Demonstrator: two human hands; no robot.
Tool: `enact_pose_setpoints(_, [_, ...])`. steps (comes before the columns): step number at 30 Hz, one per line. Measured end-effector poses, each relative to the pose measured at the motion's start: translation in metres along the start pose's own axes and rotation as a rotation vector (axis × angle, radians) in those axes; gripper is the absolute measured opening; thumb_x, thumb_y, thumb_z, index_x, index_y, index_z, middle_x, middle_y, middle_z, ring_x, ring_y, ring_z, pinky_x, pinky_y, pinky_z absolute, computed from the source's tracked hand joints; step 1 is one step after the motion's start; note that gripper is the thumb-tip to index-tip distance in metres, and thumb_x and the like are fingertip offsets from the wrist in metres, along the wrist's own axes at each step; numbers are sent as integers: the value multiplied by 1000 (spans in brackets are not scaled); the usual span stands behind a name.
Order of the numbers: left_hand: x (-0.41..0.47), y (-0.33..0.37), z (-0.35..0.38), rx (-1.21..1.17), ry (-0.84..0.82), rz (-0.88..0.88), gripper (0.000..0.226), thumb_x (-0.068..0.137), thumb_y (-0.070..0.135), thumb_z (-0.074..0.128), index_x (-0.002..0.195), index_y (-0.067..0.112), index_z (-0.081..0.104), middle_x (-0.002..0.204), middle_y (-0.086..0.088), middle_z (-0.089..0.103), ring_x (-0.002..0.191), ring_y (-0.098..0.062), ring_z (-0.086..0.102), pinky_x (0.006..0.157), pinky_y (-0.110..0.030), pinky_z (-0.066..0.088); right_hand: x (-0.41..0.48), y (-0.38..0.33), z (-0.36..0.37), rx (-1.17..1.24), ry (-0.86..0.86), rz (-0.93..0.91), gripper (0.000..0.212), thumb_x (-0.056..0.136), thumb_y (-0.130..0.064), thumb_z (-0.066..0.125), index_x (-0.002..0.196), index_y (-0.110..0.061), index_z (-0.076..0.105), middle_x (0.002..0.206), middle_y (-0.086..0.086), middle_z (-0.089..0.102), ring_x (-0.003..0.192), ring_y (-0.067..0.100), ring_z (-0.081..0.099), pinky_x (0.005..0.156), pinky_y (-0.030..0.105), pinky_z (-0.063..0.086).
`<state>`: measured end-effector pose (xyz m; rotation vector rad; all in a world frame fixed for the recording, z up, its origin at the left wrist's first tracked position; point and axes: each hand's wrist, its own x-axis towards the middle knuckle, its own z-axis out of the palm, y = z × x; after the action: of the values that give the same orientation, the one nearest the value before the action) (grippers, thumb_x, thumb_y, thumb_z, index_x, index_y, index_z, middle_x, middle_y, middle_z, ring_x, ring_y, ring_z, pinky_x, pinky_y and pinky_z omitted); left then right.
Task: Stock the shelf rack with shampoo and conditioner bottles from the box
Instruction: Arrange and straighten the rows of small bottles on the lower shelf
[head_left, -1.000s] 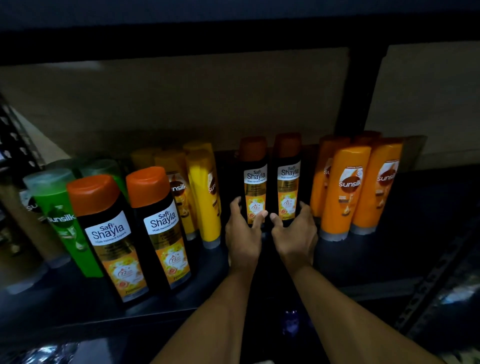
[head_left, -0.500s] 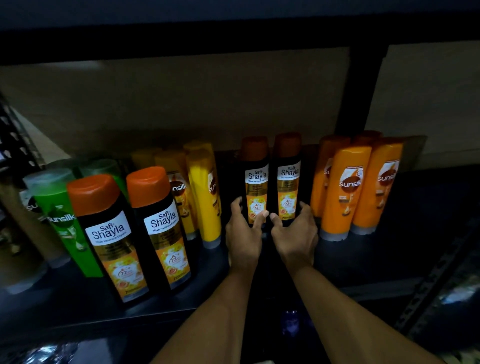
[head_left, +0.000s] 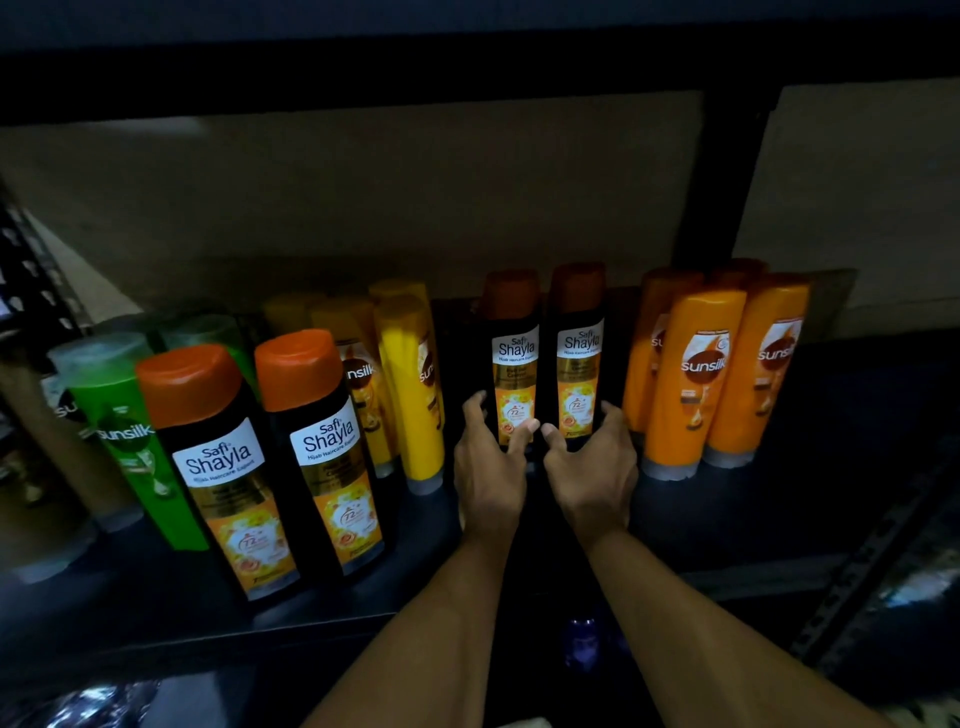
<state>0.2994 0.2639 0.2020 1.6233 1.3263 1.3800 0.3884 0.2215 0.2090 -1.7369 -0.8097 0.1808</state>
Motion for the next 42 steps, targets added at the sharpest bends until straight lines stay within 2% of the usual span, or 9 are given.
enact_pose_setpoints(11, [-1,3,-1,-3,-14,-45,63,92,31,74,145,25,41,134,-1,64,119,-16,61,87,-27,49,1,2,1,-13,-5,3,72,84,-33,79,143,-16,43,133,6,59,125,26,56,99,37,46])
enact_pose_setpoints(19, [1,0,0,0,-19,-25,67,90,33,76,145,23,41,135,-1,63,121,-19,61,95,-33,52,2,4,2,-13,-10,5,77,81,-32,81,145,-16,41,137,6,57,129,27,54,104,41,48])
enact_pose_setpoints(26, [-24,1,-14,202,-97,-81,86,90,13,75,158,11,22,158,-10,41,145,-25,40,116,-33,36,-23,7,-18,-111,-98,8,83,83,-12,76,153,-11,32,151,11,45,140,29,42,112,38,38])
enact_pose_setpoints(28, [-50,9,-28,201,-144,-49,82,89,10,73,156,13,26,157,-6,41,145,-22,39,117,-30,34,-39,5,-29,-130,-130,0,79,85,-9,72,153,-14,31,152,9,43,140,27,42,112,37,38])
enact_pose_setpoints(31, [-90,19,-65,165,-190,103,60,88,11,74,141,19,48,139,3,56,130,-13,52,111,-31,44,-70,-1,-44,-72,-152,-33,70,87,-8,69,147,-21,35,146,3,45,136,21,44,110,35,40])
enact_pose_setpoints(34, [-117,25,-119,151,-106,269,41,87,12,72,124,25,62,120,14,64,115,-4,59,98,-32,51,-104,-13,-49,32,-175,-131,63,86,-10,71,138,-29,41,136,-5,49,127,12,49,107,36,45])
enact_pose_setpoints(38, [-124,28,-201,156,141,395,38,85,5,75,117,23,63,110,12,59,109,-12,58,92,-33,50,-150,-40,-32,124,-294,-276,60,86,-21,74,134,-36,42,127,-12,50,117,-3,49,96,39,53])
enact_pose_setpoints(40, [-114,20,-232,188,273,351,46,82,6,78,121,22,59,114,9,54,111,-13,53,93,-31,47,-166,-54,-14,135,-362,-312,66,85,-31,76,139,-36,39,130,-15,48,119,-4,48,96,39,53])
enact_pose_setpoints(42, [-102,5,-253,189,308,241,61,80,14,82,130,24,49,122,9,49,116,-11,48,97,-28,42,-177,-66,8,130,-410,-322,77,81,-42,78,144,-36,33,134,-17,44,123,1,46,101,41,50])
